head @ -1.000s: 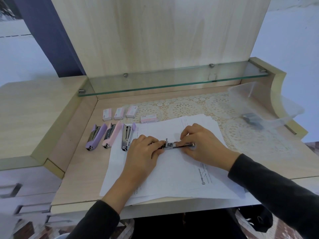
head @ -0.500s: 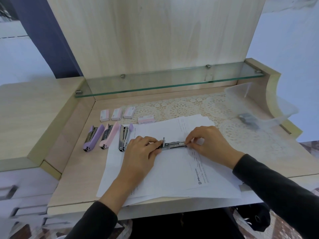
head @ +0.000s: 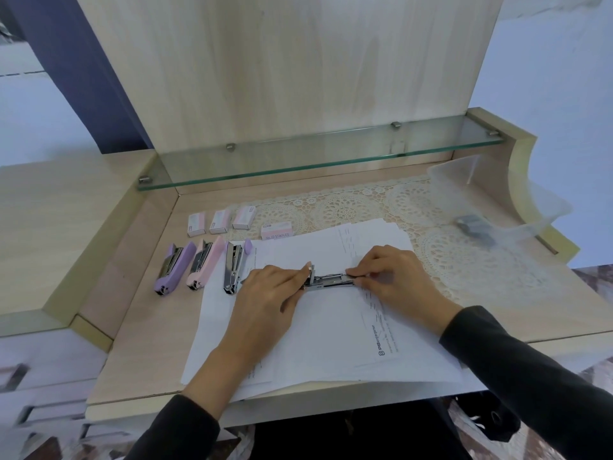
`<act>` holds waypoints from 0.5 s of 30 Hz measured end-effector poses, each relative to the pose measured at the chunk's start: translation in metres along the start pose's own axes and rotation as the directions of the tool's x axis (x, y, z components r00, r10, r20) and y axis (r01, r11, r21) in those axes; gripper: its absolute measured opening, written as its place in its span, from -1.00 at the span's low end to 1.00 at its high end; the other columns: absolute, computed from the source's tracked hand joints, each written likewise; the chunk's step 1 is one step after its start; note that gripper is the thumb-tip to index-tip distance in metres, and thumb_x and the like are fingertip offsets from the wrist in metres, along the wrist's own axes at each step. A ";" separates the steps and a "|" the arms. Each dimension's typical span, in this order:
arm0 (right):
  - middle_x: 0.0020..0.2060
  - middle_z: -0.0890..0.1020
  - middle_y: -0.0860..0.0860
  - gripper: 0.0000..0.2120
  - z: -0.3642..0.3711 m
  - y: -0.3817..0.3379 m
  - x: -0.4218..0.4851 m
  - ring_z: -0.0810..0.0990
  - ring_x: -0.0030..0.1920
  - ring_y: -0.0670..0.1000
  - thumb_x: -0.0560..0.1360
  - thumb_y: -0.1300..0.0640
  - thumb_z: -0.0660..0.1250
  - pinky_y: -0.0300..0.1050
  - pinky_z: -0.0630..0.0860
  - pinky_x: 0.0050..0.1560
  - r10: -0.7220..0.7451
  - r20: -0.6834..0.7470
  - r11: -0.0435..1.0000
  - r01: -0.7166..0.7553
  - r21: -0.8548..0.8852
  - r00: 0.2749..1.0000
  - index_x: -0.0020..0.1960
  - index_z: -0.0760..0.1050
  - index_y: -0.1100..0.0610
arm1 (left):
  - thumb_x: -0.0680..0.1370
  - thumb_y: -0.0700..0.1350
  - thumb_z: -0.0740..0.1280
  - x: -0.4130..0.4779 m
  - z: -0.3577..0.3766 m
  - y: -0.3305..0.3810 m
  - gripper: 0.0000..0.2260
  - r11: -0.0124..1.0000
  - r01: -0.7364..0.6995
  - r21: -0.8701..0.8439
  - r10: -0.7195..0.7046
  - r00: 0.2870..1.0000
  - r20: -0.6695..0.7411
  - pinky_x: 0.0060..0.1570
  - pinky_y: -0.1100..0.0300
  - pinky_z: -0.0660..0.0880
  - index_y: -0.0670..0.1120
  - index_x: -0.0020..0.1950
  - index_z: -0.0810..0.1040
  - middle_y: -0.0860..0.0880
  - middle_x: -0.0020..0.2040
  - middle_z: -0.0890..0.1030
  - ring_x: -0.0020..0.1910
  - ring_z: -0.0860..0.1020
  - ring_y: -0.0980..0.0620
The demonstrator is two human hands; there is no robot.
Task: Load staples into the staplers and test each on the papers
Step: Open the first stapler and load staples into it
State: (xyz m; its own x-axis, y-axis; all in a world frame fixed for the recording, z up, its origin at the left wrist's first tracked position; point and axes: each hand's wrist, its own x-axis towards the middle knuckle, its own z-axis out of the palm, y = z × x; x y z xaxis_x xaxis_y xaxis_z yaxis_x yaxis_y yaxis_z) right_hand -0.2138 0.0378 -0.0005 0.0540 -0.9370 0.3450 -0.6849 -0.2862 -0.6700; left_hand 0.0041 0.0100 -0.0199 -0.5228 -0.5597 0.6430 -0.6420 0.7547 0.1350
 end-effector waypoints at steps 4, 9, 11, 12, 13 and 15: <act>-0.36 0.51 -0.20 -0.89 0.000 0.000 0.000 0.51 -0.27 -0.03 0.34 0.24 0.46 -0.37 0.38 -0.23 -0.010 -0.011 1.000 0.010 0.015 1.000 -0.14 0.67 0.11 | 0.49 -0.11 0.22 0.001 0.001 -0.004 -0.72 0.999 0.009 -0.037 -0.008 0.999 0.036 -0.17 0.24 0.34 -0.10 0.15 0.58 -0.01 -0.13 0.65 -0.15 0.45 0.07; -0.35 0.51 -0.16 -0.87 -0.001 -0.002 0.000 0.51 -0.23 0.00 0.36 0.25 0.44 -0.32 0.37 -0.20 0.000 0.015 1.000 0.000 0.005 1.000 -0.11 0.66 0.10 | 0.48 -0.17 0.19 0.004 0.002 -0.003 -0.70 0.998 -0.055 0.017 0.052 0.990 0.132 -0.28 0.17 0.32 0.09 0.15 0.52 -0.02 -0.09 0.58 -0.18 0.39 0.02; -0.35 0.50 -0.19 -0.87 -0.001 -0.002 0.000 0.51 -0.23 0.00 0.36 0.25 0.43 -0.32 0.36 -0.20 0.003 0.012 1.000 -0.004 0.007 1.000 -0.11 0.66 0.11 | 0.48 -0.17 0.18 0.005 0.001 -0.001 -0.70 0.999 -0.042 0.019 0.039 0.989 0.145 -0.28 0.18 0.30 0.07 0.11 0.57 -0.02 -0.10 0.58 -0.20 0.40 0.01; -0.35 0.49 -0.20 -0.87 -0.001 -0.003 0.000 0.51 -0.23 0.00 0.36 0.25 0.43 -0.32 0.37 -0.19 0.006 0.010 1.000 -0.006 0.009 1.000 -0.10 0.66 0.11 | 0.48 -0.17 0.17 0.005 0.000 -0.001 -0.70 0.999 -0.033 0.015 0.031 0.988 0.152 -0.28 0.18 0.30 0.06 0.10 0.59 -0.02 -0.10 0.58 -0.21 0.42 0.00; -0.35 0.49 -0.21 -0.87 -0.001 -0.003 0.000 0.50 -0.22 -0.01 0.36 0.25 0.43 -0.30 0.37 -0.19 0.009 0.008 1.000 -0.009 0.012 1.000 -0.10 0.66 0.11 | 0.48 -0.18 0.17 0.005 0.000 0.000 -0.70 1.000 -0.028 0.011 0.026 0.987 0.157 -0.28 0.18 0.31 0.05 0.09 0.60 -0.02 -0.10 0.58 -0.21 0.43 0.00; -0.34 0.50 -0.20 -0.87 0.000 -0.004 -0.001 0.50 -0.22 -0.03 0.37 0.25 0.43 -0.26 0.39 -0.18 0.017 0.004 1.000 -0.017 0.018 1.000 -0.10 0.66 0.10 | 0.48 -0.18 0.17 0.005 -0.001 0.001 -0.69 1.000 -0.016 0.000 0.015 0.986 0.168 -0.29 0.18 0.32 0.05 0.09 0.59 -0.02 -0.10 0.58 -0.21 0.43 0.00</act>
State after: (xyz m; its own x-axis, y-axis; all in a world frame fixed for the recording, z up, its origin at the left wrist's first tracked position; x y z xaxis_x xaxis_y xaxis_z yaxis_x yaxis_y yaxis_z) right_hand -0.2110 0.0396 0.0020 0.0456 -0.9424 0.3313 -0.6724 -0.2742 -0.6875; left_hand 0.0011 0.0079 -0.0161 -0.6192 -0.5973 0.5097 -0.6338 0.7634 0.1246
